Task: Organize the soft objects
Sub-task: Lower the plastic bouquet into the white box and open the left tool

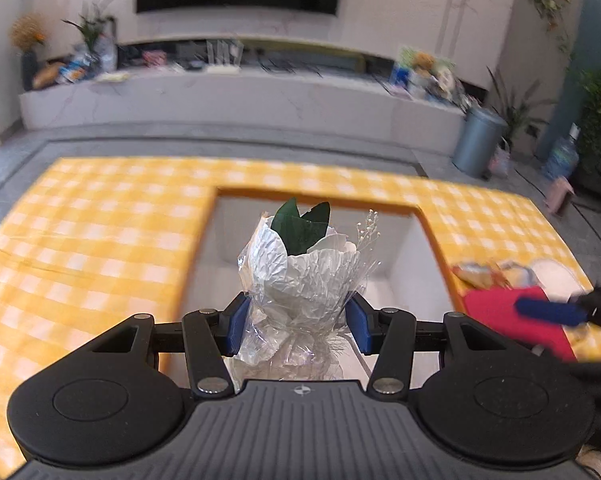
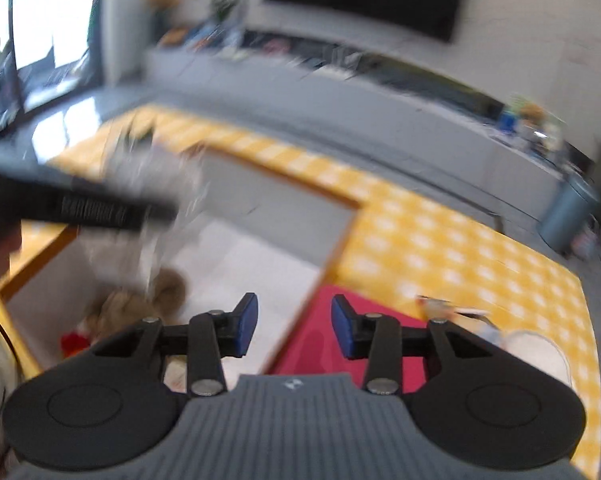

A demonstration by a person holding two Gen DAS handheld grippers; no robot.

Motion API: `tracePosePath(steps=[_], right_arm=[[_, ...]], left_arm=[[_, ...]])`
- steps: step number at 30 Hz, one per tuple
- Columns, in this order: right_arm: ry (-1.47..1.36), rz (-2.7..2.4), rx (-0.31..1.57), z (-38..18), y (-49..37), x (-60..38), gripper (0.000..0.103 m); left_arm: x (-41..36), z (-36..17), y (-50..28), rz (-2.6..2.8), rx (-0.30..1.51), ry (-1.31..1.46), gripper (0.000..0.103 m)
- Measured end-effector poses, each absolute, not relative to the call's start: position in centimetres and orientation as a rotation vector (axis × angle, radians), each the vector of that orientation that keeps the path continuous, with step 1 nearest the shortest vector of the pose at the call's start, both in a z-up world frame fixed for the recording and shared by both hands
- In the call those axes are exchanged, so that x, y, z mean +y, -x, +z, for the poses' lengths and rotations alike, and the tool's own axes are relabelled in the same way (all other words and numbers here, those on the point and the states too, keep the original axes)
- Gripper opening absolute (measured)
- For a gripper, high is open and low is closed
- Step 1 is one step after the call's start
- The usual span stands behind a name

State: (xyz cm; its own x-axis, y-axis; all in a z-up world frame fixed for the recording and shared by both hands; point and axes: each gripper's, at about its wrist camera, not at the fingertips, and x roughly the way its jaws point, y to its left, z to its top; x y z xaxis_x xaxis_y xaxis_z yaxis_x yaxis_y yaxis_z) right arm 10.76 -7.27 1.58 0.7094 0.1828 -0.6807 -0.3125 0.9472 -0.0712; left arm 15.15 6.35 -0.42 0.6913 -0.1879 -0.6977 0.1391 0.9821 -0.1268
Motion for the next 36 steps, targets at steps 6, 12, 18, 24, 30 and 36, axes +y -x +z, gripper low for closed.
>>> tracePosePath(steps=[6, 12, 18, 24, 30, 36], right_arm=[[0.092, 0.287, 0.725, 0.4, -10.2, -10.0, 0.041], [0.012, 0.300, 0.721, -0.1, -10.3, -11.7, 0.041], [-0.041, 0.330, 0.724, -1.2, -11.3, -12.2, 0.041], [-0.014, 0.344, 0.738, -1.6, -11.5, -11.5, 0.041], [-0.007, 0.347, 0.733, -1.5, -11.3, -11.2, 0.041], [-0.009, 0.349, 0.728, -1.3, -11.1, -11.1, 0.041]], left_arm=[[4.0, -3.4, -16.0, -0.288, 0.926, 0.095, 0.058], [2.8, -4.9, -16.5, -0.278, 0.965, 0.059, 0.058], [2.4, -4.9, -16.1, -0.313, 0.976, 0.018, 0.069], [2.2, -4.8, -14.8, -0.247, 0.953, -0.023, 0.091], [3.6, -2.7, -14.0, -0.235, 0.916, 0.017, 0.091], [5.0, -0.7, -13.7, -0.193, 0.870, 0.075, 0.091]])
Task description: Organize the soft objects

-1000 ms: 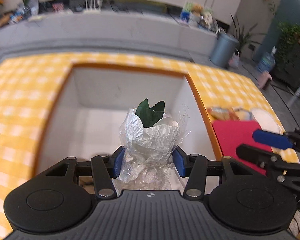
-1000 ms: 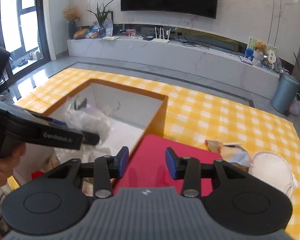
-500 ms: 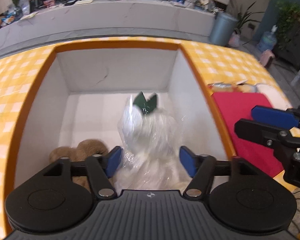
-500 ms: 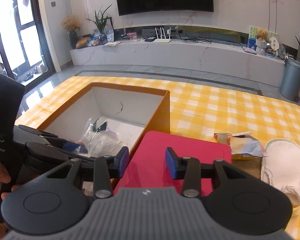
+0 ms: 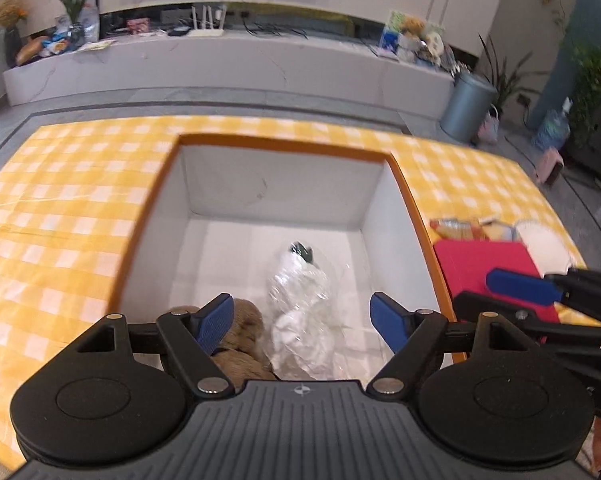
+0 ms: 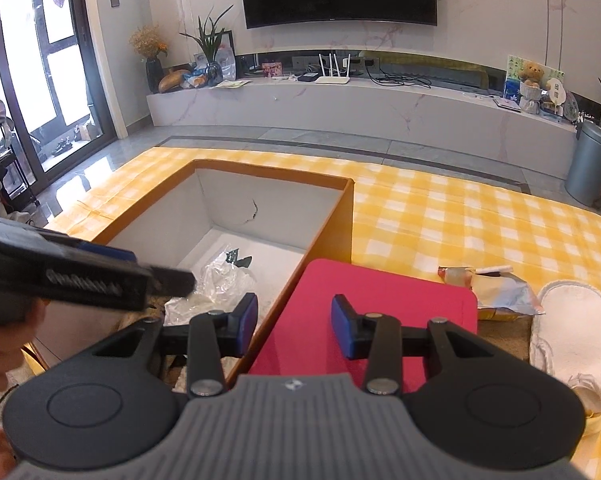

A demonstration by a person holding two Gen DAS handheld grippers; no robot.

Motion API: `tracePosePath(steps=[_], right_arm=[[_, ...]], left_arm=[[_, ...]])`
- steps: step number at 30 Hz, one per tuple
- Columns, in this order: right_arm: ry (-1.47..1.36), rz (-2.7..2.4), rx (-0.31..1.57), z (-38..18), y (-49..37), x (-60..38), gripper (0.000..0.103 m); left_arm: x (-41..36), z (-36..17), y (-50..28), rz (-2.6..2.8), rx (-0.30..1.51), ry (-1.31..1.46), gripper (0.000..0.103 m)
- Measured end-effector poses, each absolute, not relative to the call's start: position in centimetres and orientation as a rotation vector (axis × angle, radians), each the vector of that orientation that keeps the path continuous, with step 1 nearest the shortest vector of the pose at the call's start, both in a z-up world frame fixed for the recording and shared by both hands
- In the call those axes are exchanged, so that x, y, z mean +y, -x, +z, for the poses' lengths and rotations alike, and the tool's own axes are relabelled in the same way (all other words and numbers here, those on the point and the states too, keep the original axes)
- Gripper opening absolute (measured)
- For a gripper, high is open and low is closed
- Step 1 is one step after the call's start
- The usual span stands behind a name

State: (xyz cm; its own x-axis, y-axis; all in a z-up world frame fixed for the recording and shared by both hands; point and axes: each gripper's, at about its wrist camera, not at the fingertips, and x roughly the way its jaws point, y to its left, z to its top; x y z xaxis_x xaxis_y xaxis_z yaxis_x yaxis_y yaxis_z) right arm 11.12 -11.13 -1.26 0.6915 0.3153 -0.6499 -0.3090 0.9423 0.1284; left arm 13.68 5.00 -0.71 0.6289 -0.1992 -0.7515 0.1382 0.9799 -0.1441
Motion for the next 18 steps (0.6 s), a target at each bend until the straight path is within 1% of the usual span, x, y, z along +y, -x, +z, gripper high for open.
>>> tracePosePath(steps=[5, 7, 9, 14, 15, 18], right_arm=[[-0.007, 0.356, 0.707, -0.6, -10.5, -11.2, 0.042], [-0.006, 0.357, 0.699, -0.3, -10.2, -11.3, 0.046], [-0.003, 0.354, 0.688, 0.0, -9.9, -11.3, 0.047], [-0.018, 0.370, 0.680, 0.6, -9.4, -11.2, 0.047], [-0.016, 0.385, 0.690, 0.7, -9.5, -11.0, 0.044], [0.010, 0.444, 0.721, 1.0, -10.4, -9.5, 0.028]], left_arm=[[5.3, 0.3, -13.5, -0.176, 0.846, 0.099, 0.091], [5.2, 0.5, -13.4, -0.157, 0.846, 0.086, 0.091], [5.1, 0.7, -13.0, -0.143, 0.833, 0.075, 0.091], [5.4, 1.3, -12.4, -0.120, 0.797, 0.059, 0.091], [5.5, 1.5, -12.4, -0.114, 0.788, 0.056, 0.091], [6.0, 1.9, -12.4, -0.094, 0.759, 0.036, 0.091]])
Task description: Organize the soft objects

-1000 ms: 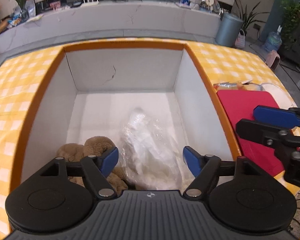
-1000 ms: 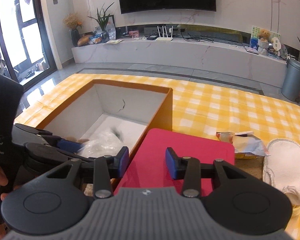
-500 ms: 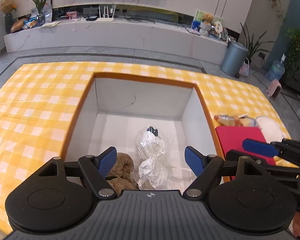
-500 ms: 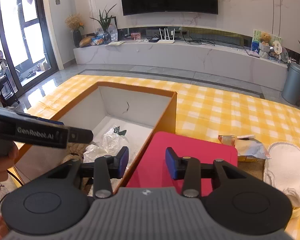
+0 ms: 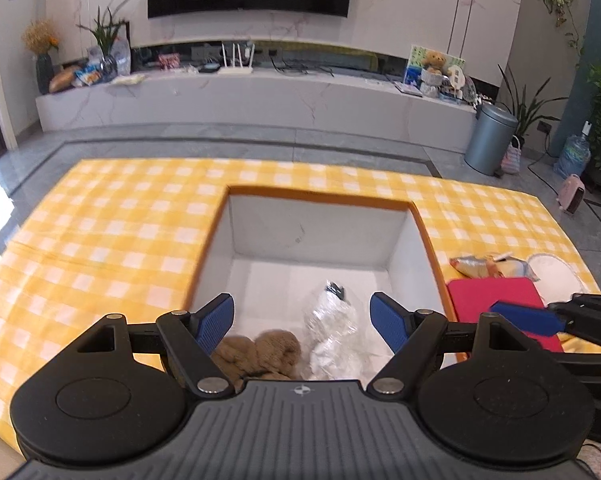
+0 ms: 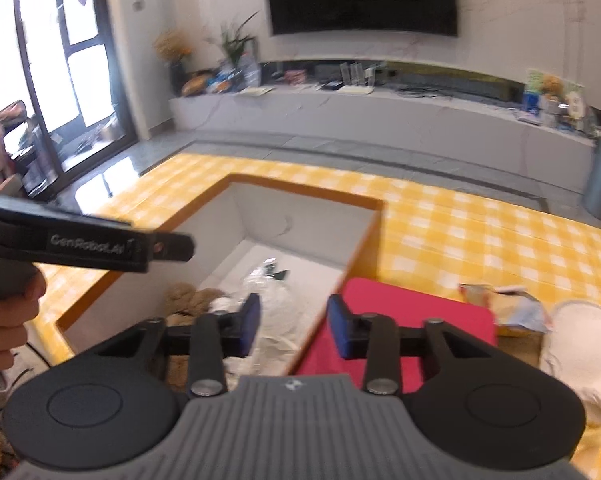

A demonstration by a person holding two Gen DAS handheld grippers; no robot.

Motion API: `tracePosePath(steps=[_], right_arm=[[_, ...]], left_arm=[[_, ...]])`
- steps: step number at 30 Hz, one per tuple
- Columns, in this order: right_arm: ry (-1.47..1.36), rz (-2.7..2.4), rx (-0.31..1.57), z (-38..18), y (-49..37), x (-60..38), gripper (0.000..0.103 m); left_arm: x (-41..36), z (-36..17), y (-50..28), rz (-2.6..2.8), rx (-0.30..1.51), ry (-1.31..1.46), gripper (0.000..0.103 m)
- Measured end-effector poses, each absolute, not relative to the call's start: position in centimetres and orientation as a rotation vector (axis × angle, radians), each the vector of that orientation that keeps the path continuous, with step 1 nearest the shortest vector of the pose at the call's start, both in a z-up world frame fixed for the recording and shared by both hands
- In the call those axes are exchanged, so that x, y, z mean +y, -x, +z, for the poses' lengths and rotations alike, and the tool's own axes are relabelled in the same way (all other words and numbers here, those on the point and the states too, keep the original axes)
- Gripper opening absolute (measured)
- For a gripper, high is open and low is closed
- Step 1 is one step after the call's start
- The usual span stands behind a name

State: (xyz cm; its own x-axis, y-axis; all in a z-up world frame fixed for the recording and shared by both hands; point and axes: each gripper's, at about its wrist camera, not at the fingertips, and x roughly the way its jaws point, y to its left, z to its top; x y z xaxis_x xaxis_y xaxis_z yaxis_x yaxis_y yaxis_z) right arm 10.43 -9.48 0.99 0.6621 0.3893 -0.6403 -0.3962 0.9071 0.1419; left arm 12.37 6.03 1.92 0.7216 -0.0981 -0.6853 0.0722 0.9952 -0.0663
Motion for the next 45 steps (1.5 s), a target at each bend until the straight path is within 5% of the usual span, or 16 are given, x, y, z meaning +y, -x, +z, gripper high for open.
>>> tracePosePath(steps=[17, 29, 41, 45], right_arm=[[0.275, 0.503, 0.989, -4.5, -18.2, 2.5, 0.026], [0.551, 0.408, 1.092, -6.6, -19.3, 1.9, 0.027], [0.256, 0.546, 1.029, -3.6, -17.4, -0.4, 0.055], [0.120, 0.550, 0.851, -0.9, -15.9, -3.5, 0.083]], left_arm=[[10.7, 2.1, -12.6, 0.042, 0.734, 0.090, 0.087], [11.4, 2.5, -12.5, 0.049, 0.731, 0.104, 0.088], [10.4, 2.9, -12.0, 0.039, 0.705, 0.099, 0.088], [9.5, 3.8, -11.1, 0.032, 0.633, 0.094, 0.088]])
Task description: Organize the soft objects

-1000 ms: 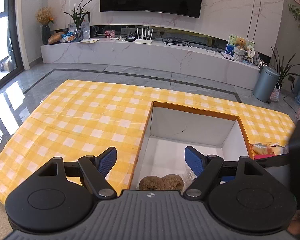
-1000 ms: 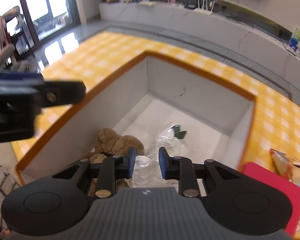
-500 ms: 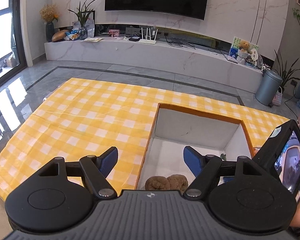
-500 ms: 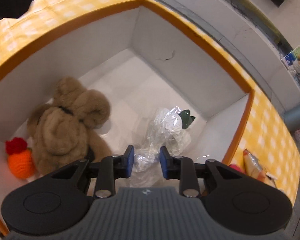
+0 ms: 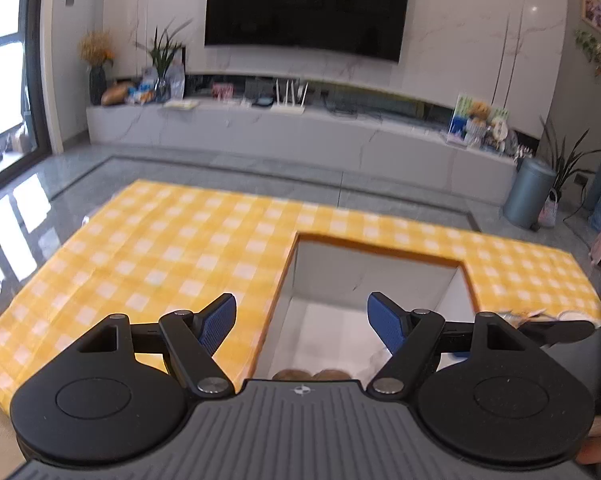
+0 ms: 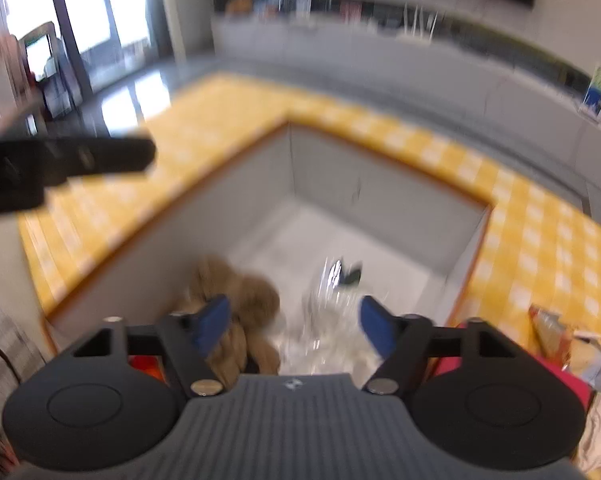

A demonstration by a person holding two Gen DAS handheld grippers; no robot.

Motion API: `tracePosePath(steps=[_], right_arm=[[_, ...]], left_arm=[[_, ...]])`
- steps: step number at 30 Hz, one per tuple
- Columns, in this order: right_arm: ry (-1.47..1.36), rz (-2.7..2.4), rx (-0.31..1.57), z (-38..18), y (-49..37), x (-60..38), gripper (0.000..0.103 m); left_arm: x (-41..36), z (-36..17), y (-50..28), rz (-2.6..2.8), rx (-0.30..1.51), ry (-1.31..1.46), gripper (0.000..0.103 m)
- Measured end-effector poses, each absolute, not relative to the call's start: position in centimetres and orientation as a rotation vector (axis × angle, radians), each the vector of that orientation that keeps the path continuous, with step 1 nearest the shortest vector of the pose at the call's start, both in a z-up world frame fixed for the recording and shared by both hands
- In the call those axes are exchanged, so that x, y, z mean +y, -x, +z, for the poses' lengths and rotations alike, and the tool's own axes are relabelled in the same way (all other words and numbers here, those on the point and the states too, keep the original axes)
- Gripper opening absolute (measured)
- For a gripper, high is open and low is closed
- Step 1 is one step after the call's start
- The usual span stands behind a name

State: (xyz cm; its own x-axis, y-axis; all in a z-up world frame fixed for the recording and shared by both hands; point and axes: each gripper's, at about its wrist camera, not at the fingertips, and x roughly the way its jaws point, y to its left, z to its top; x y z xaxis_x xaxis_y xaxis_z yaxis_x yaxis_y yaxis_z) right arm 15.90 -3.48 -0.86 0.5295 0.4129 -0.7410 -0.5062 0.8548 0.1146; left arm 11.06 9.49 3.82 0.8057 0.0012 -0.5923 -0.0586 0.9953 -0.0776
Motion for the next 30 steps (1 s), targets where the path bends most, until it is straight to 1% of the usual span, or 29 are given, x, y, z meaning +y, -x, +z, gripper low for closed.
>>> tracePosePath(steps=[1, 3, 4, 9, 14, 18, 22, 24, 27, 30], right_arm=[[0.083, 0.550, 0.805, -0.1, -15.4, -4.5, 0.090], [0.033, 0.528, 0.721, 1.1, -14.6, -6.1, 0.093], [0.021, 0.514, 0.691, 1.8, -14.1, -7.0, 0.096], [-0.043, 0.449, 0.611, 5.1, -11.5, -13.3, 0.100], [-0.069, 0.252, 0.506, 6.5, -8.1, -19.9, 0.100], [-0.059, 0.083, 0.488, 6.4, -7.0, -24.8, 0.100], [-0.187, -0.009, 0.482, 5.3, -6.7, -29.8, 0.100], [-0.225, -0.051, 0.509, 4.0, -7.1, -31.3, 0.100], [-0.203, -0.140, 0.574, 2.1, -7.7, -32.4, 0.100], [-0.188, -0.210, 0.655, 0.6, -8.0, -34.1, 0.100]], left_arm=[[9.1, 4.0, -10.9, 0.021, 0.626, 0.081, 0.088], [8.3, 4.2, -10.7, 0.000, 0.613, 0.059, 0.088], [7.9, 4.3, -10.5, -0.006, 0.608, 0.051, 0.089], [5.2, 4.7, -9.5, -0.077, 0.585, -0.005, 0.089], [1.8, 4.9, -8.8, -0.184, 0.563, -0.024, 0.089], [-2.1, 5.1, -9.2, -0.287, 0.555, -0.064, 0.089], [-6.1, 5.2, -10.1, -0.398, 0.582, -0.066, 0.089], [-8.4, 5.4, -10.5, -0.448, 0.587, -0.081, 0.089], [-12.0, 5.4, -11.3, -0.490, 0.604, -0.127, 0.089], [-14.8, 4.5, -12.6, -0.536, 0.657, -0.137, 0.089]])
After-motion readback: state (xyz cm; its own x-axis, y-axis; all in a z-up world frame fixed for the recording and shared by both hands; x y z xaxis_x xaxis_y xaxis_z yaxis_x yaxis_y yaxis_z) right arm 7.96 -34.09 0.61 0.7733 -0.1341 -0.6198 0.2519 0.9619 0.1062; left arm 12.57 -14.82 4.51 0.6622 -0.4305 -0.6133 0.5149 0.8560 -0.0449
